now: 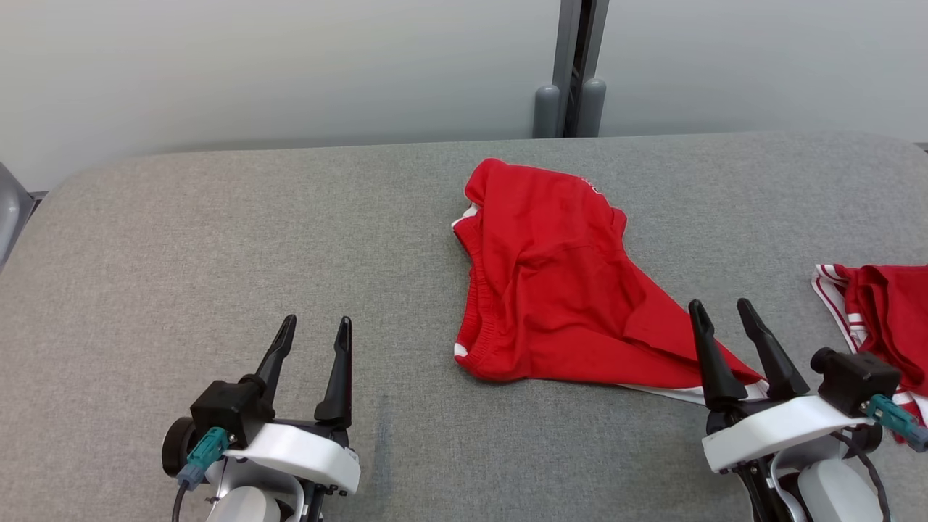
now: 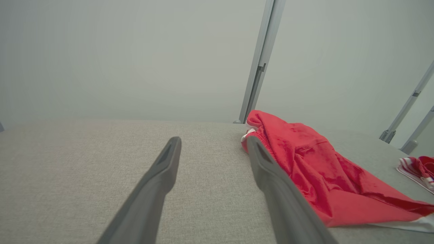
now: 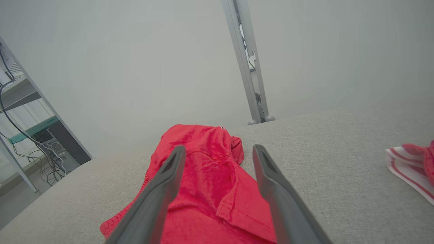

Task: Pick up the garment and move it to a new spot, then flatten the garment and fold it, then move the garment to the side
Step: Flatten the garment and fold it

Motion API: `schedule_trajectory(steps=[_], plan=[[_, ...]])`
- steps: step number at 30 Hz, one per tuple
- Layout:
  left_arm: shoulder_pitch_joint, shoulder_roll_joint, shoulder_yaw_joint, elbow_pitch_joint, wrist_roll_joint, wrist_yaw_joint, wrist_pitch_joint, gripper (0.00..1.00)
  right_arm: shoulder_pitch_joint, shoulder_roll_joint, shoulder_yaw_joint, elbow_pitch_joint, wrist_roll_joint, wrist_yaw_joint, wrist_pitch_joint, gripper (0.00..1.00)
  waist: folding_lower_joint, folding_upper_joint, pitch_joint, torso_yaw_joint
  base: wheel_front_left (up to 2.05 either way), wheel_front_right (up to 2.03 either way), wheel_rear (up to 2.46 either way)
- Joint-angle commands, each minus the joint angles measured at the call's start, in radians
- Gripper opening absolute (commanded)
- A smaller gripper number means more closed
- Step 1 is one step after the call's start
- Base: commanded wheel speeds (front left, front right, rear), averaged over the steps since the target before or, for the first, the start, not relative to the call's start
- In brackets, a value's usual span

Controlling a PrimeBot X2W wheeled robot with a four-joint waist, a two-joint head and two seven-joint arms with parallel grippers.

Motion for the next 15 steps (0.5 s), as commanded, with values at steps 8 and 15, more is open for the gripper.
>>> schedule_trajectory(steps=[8,15], plan=[[-0.016,0.004,-0.019,0.009,0.025,-0.011,-0.004,1.00,0.001,0.002,-0.017,-0.017,-0.005,0.000,-0.005,1.00,0.0000,-0.0001,0.031,-0.027,0.00,0.00,0.00],[-0.113,0.043,-0.162,0.226,0.228,-0.066,-0.003,1.00,-0.019,0.009,-0.019,-0.024,-0.007,0.000,-0.005,1.00,0.0000,-0.0001,0.078,-0.081,0.00,0.00,0.00]])
